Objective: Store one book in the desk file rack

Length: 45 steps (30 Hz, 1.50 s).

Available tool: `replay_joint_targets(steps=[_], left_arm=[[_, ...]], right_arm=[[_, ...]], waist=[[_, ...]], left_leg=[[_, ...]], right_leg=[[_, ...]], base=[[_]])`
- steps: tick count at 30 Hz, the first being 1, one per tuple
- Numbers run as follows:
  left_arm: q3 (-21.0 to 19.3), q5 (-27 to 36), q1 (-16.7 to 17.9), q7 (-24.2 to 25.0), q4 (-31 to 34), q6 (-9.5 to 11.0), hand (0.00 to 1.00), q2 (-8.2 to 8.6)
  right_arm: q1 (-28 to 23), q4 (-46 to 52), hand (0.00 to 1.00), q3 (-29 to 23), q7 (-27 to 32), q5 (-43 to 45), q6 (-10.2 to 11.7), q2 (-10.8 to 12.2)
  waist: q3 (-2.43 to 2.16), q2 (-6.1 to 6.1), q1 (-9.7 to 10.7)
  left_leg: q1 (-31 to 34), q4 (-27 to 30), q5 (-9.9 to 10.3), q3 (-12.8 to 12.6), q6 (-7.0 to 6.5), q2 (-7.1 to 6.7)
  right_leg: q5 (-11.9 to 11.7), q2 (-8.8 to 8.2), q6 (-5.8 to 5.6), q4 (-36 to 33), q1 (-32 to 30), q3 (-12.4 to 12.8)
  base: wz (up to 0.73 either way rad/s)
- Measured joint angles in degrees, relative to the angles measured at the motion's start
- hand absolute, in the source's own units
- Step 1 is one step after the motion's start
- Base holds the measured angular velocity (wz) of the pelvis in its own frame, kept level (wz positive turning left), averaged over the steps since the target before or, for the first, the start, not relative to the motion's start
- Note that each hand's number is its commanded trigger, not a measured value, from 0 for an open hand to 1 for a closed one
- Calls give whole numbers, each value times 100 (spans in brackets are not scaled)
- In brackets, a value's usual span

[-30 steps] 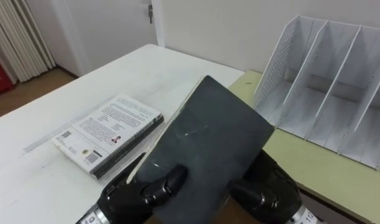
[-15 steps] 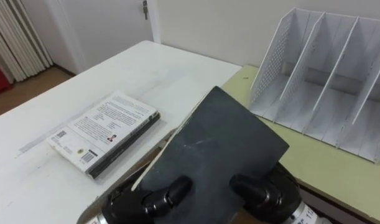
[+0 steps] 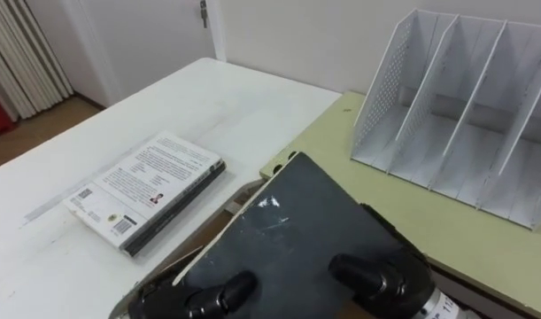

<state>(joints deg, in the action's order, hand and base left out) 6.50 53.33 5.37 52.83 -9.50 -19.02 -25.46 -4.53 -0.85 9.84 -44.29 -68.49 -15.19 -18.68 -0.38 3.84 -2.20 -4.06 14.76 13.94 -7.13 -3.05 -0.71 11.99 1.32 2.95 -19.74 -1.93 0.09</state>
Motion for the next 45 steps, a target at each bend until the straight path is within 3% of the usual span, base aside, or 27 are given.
replay_joint_targets(steps=[1,2,9,16,25,34,36,37,39,45], left_arm=[[0,5,2,0,-28,-24,100,-35],[0,9,2,1,-74,-42,100,-56],[0,-19,186,146,-240,-85,100,-71],[44,-36,199,442,-230,-106,100,-91],[51,-36,197,526,-224,-107,100,-91],[18,-36,154,468,-62,-106,100,-95],[19,-37,138,468,-54,-105,71,-95],[19,-39,119,467,-54,-105,65,-106],[19,-44,89,444,-35,-100,0,-128],[-55,-117,86,140,-52,69,0,-212]], right_arm=[[0,0,60,-1,0,-6,-21,-18],[0,0,100,-1,0,-10,-76,-28],[-11,0,100,-38,8,89,-231,-134],[-12,-1,100,-138,162,163,-241,-144],[-11,0,100,-111,225,176,-209,-140],[-11,16,100,-126,190,170,-60,-106],[-11,44,100,-122,179,176,-33,-101],[-11,44,100,-123,179,176,-18,-100],[-11,44,100,-116,178,204,36,-87],[-31,43,100,-112,161,478,102,-92]], waist=[[0,0,-1],[-1,-2,-3],[-8,-17,-4],[-28,-6,-127],[-8,-52,-277],[-20,-118,-271],[-18,-139,-264],[-16,-157,-264],[-1,-182,-254],[24,-176,-224]], left_leg=[[-1,2,0,-3,0,0],[-8,1,0,-11,0,0],[-16,2,6,-16,6,1],[-27,2,7,-16,7,4],[-51,4,9,-13,9,5],[42,99,44,10,17,20],[39,97,44,10,17,20],[39,97,44,10,17,21],[38,97,45,10,18,22],[29,96,54,10,13,22]], right_leg=[[1,-1,0,2,-1,1],[4,-3,-2,-3,1,4],[11,-3,1,-14,27,4],[10,-3,2,-8,49,-6],[11,-2,2,-2,64,-6],[9,3,3,-4,-5,-29],[9,5,3,-4,-3,-27],[9,6,3,-3,0,-27],[8,8,4,2,1,-27],[6,11,2,13,22,-28]], base=[[0],[0],[0],[0],[0],[0],[0],[0],[0],[0]])
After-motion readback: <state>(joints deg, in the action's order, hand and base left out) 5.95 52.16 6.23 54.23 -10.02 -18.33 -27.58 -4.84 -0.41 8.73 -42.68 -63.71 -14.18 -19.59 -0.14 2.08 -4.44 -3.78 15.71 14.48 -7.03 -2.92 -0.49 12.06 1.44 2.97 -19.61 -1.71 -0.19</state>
